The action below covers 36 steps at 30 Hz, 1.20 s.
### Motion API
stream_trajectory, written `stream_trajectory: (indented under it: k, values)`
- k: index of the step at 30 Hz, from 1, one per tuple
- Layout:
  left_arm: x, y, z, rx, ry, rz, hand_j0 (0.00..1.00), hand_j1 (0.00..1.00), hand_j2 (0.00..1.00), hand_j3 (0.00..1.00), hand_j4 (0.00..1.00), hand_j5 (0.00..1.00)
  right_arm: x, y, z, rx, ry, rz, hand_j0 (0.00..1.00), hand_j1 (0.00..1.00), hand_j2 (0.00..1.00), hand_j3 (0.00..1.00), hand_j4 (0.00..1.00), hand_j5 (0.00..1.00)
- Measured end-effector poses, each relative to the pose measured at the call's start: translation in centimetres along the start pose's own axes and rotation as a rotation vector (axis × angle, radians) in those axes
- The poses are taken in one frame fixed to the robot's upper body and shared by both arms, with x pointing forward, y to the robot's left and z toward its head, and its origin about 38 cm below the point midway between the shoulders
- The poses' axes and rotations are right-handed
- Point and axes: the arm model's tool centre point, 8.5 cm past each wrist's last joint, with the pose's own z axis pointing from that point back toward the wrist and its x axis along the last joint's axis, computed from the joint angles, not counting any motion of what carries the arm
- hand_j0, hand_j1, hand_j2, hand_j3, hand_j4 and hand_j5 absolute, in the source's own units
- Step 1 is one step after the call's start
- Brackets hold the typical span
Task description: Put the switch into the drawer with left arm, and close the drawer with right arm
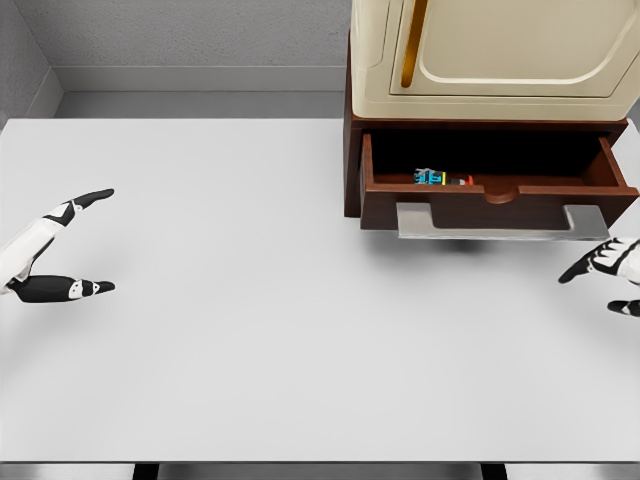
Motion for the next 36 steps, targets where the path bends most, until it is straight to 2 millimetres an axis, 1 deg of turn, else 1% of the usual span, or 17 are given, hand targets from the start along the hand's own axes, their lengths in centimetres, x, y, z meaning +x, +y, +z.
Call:
stream_trajectory:
  k: [17, 20, 23, 25, 31, 36]
  values:
    - [0.0, 0.0, 0.0, 0.001, 0.001, 0.0, 1.0, 1.0, 1.0, 1.0, 1.0, 1.0, -0.1, -0.2, 0.0, -0.019, 0.002, -0.014, 0.72, 0.72, 0.72, 0.72, 0.72, 0.72]
    - [-0.1, 0.0, 0.0, 0.001, 0.002, 0.001, 1.0, 1.0, 1.0, 1.0, 1.0, 1.0, -0.7, 0.1, 0.4, -0.018, 0.025, -0.033, 0.72, 0.72, 0.72, 0.72, 0.72, 0.72]
    - [-0.1, 0.0, 0.1, 0.001, 0.003, 0.001, 1.0, 1.0, 1.0, 1.0, 1.0, 1.0, -1.6, 0.3, 0.9, 0.004, 0.057, -0.011, 0.73, 0.73, 0.73, 0.73, 0.73, 0.73]
    - [-0.1, 0.0, 0.1, 0.001, 0.003, 0.001, 1.0, 1.0, 1.0, 1.0, 1.0, 1.0, -1.8, 0.5, 1.1, 0.019, 0.064, 0.005, 0.73, 0.73, 0.73, 0.73, 0.73, 0.73]
    - [-0.1, 0.0, 0.0, 0.001, 0.002, 0.001, 1.0, 1.0, 1.0, 1.0, 1.0, 1.0, -1.3, 1.7, 0.8, 0.093, 0.044, 0.047, 0.72, 0.72, 0.72, 0.72, 0.72, 0.72]
    - [-0.1, 0.0, 0.1, 0.001, 0.003, 0.001, 1.0, 1.0, 1.0, 1.0, 1.0, 1.0, 0.7, 2.5, -0.2, 0.145, -0.027, 0.091, 0.72, 0.72, 0.72, 0.72, 0.72, 0.72]
